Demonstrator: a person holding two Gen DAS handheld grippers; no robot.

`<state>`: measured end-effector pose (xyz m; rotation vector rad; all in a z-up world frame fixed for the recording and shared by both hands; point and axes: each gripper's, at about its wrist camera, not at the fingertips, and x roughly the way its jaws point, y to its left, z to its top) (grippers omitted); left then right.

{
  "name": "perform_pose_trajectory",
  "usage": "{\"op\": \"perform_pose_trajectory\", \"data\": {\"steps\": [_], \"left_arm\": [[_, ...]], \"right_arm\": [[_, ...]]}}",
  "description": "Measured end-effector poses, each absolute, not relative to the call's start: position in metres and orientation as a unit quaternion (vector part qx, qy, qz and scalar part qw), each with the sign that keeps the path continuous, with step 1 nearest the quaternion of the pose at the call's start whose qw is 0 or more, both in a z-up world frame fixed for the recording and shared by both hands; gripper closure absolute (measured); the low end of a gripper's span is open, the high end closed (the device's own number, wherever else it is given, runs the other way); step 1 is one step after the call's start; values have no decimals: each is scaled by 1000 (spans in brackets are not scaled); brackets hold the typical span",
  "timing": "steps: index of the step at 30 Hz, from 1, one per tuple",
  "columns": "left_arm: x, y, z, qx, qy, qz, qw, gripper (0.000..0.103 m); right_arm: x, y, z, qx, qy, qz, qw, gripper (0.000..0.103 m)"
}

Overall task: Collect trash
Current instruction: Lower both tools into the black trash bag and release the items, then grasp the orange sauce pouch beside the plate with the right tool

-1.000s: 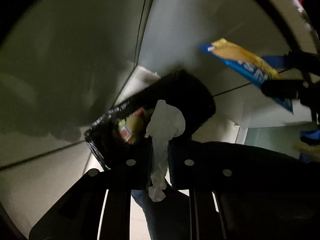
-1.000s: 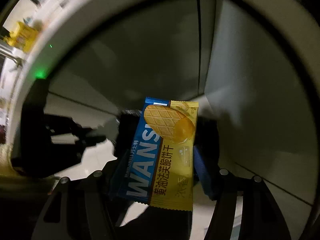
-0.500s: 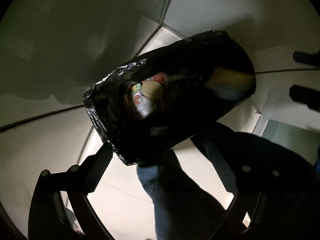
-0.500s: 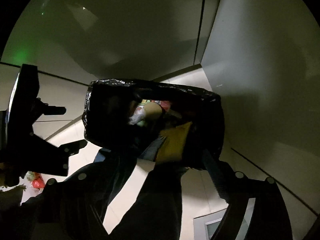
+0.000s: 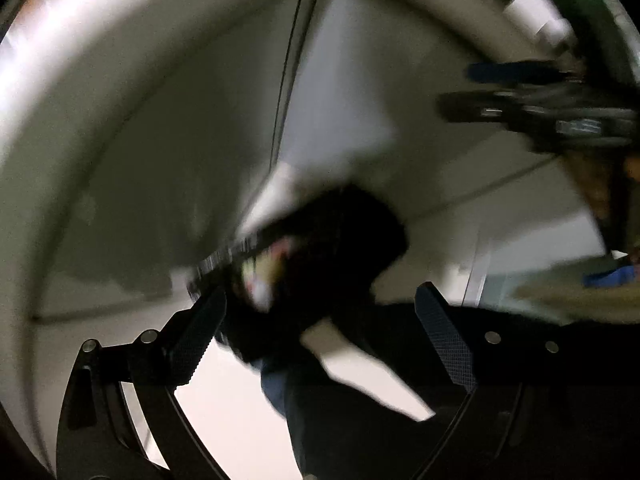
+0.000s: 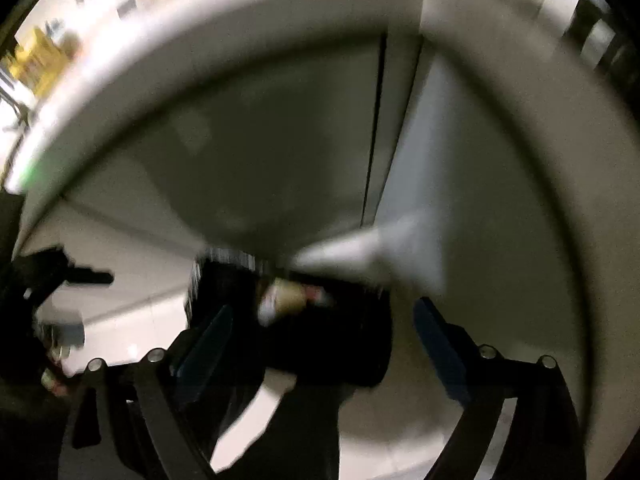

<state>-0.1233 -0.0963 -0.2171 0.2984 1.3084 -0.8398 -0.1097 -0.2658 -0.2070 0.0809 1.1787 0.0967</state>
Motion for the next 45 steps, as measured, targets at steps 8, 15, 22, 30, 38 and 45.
{"op": "perform_pose_trajectory", "data": {"steps": [8,15,22,30,38,45], "left_arm": [[-53,-52,-79,38,431,-306,848,10],[3,-7,-72,-14,422,-209,882,10],[9,31,-102,-59,459,-160,872,10],[22,66,-120,-98,483,-130,860,10],[76,78,-107,-110,464,-138,868,10],[144,83,-96,-127,451,-145,872,10]], "right_arm": [[-28,-256,-68,26,353,75,932,5],[139,-232,-37,-36,291,106,950,5],[273,-214,-67,-116,347,83,927,5],[349,-205,-114,-211,411,84,883,6],[338,-217,-99,-173,416,128,884,53],[298,-241,-69,-43,389,154,907,58]]}}
